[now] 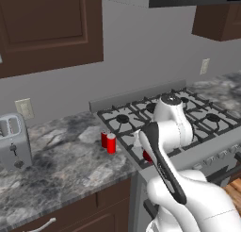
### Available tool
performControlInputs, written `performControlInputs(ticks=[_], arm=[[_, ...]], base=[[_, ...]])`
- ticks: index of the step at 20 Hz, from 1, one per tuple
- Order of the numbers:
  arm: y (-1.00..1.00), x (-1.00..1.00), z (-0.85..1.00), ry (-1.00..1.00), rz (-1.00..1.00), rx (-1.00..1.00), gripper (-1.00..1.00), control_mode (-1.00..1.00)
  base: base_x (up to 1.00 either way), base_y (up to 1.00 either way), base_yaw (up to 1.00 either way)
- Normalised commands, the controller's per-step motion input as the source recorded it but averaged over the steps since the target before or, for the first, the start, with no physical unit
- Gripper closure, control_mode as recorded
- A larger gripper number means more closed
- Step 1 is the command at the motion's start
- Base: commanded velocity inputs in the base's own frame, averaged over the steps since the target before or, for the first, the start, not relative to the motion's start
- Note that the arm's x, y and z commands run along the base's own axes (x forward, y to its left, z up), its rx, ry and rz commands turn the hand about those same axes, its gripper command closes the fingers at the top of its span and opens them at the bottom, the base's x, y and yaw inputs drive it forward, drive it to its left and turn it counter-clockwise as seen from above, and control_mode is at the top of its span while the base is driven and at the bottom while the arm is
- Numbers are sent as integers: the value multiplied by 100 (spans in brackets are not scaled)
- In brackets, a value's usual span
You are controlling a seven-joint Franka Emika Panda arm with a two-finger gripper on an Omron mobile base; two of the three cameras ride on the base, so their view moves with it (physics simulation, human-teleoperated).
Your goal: Four empty soda cans are scattered around the kitchen. Gather all the cans and cluster them next to the stove for recycling.
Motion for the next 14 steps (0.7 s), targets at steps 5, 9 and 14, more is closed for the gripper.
performControlInputs(ticks=[5,9,14], arm=[[53,58,0,0,-11,-6,100,-100],[28,9,-8,3,-1,-1,100,-100],[17,22,0,18,18,0,100,-100]], base=[[0,0,0],[0,0,0],[0,0,0]])
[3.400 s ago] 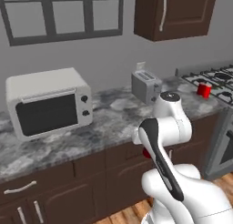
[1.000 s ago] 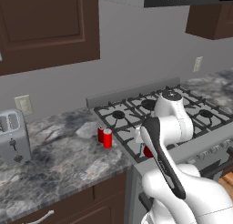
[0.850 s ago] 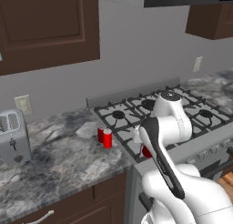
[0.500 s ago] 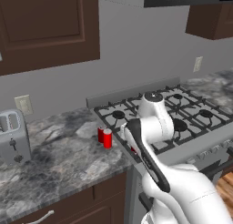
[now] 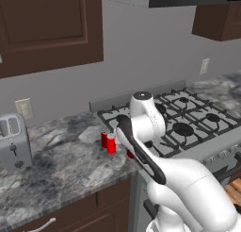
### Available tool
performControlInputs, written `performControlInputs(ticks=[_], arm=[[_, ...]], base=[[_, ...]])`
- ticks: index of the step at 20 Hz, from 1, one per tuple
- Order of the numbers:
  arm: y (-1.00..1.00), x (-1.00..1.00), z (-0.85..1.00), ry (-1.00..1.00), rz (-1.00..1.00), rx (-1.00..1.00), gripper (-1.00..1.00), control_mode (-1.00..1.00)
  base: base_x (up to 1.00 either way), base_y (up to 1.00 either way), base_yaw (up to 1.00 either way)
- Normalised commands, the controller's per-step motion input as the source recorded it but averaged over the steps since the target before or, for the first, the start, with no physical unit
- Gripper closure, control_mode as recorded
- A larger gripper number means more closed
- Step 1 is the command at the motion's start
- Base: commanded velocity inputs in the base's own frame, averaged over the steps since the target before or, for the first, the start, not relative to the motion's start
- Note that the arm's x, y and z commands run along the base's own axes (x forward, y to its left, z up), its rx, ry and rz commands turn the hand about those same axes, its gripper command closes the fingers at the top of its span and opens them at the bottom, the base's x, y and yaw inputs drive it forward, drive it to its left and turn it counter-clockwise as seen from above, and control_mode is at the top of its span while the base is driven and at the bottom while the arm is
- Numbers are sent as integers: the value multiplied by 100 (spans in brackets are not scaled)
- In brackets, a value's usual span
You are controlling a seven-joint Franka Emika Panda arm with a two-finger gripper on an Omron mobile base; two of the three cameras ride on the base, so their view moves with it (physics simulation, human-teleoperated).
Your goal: Four empty soda cans are scattered around the kitchen. Gather all the cans and cluster them next to the stove for recycling.
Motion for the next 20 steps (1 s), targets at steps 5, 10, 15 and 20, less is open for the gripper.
performControlInputs(ticks=[5,10,15,20], arm=[[0,16,0,6,22,1,100,-100],[1,21,-28,0,3,0,100,-100],[1,49,-44,-1,5,0,100,-100],[15,31,-18,0,3,1,100,-100]], base=[[0,0,0],[0,0,0],[0,0,0],[0,0,0]])
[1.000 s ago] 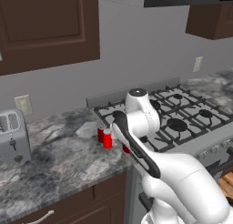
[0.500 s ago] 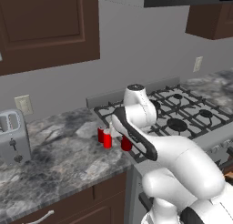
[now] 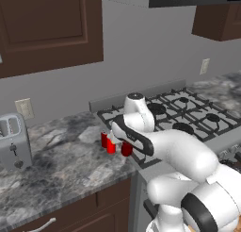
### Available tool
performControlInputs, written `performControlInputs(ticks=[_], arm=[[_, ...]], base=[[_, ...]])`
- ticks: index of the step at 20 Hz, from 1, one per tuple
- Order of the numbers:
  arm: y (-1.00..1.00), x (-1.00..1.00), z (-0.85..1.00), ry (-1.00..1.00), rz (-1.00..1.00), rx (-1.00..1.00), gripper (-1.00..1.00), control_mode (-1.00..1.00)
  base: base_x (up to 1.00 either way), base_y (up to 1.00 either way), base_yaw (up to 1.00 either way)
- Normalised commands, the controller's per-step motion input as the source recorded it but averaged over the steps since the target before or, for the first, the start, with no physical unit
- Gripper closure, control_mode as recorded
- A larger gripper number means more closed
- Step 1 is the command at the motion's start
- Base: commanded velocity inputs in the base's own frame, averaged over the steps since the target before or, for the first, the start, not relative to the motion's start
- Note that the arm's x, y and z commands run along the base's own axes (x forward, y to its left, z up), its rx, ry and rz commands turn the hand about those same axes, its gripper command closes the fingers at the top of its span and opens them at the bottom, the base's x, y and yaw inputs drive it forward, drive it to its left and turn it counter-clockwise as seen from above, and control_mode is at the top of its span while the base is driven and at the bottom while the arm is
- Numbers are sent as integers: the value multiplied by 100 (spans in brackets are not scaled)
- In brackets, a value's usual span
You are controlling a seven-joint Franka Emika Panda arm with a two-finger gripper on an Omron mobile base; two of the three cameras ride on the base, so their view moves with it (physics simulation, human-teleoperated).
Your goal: Four empty soda cans are scattered around the kitchen. Gather all the cans and cluster them next to the stove for recycling.
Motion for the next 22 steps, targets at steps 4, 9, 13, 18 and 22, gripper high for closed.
performControlInputs(ticks=[4,9,13,18,22], arm=[[23,17,-19,0,0,0,100,-100],[19,-5,-22,0,0,0,100,-100],[5,1,-31,0,0,0,100,-100],[1,2,-32,0,0,0,100,-100],[0,0,-37,0,0,0,100,-100]], base=[[0,0,0],[0,0,0],[0,0,0],[0,0,0],[0,0,0]])
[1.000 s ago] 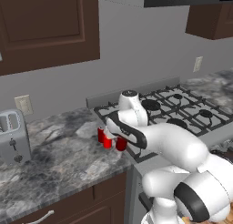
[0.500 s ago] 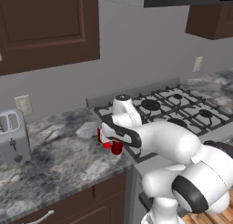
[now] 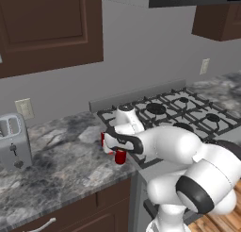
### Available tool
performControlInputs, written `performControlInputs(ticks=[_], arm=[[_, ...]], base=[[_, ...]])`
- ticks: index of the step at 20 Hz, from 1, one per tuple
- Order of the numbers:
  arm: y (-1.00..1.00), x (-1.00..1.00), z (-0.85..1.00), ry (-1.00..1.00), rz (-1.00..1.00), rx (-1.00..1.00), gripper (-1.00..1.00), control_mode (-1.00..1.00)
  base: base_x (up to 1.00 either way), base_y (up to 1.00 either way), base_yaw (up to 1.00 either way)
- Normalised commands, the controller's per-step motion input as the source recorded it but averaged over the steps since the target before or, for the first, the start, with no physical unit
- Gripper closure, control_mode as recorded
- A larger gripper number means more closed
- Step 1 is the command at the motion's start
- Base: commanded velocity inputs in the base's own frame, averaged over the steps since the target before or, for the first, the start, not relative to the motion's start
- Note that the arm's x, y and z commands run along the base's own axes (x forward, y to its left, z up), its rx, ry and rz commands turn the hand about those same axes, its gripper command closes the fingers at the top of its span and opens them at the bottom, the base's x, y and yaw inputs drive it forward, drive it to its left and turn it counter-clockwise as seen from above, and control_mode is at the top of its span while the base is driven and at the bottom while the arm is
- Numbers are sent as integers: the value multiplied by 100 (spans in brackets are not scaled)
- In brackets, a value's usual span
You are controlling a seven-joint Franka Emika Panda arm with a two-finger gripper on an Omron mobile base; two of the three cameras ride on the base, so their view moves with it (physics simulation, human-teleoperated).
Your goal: Four empty soda cans are scattered around the kitchen. Gather all the cans and cluster them next to the stove for recycling.
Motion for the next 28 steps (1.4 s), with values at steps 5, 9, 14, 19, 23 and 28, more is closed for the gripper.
performControlInputs(ticks=[5,9,14,19,23,28], arm=[[0,0,-28,0,0,0,100,-100],[0,0,0,0,0,0,100,-100],[0,0,0,0,0,0,-100,-100],[0,-1,14,1,0,0,-100,-100],[0,-5,61,0,0,0,-100,-100],[0,-59,43,0,0,0,-100,-100]], base=[[0,0,0],[0,0,0],[0,0,0],[0,0,0],[0,0,0],[0,0,0]])
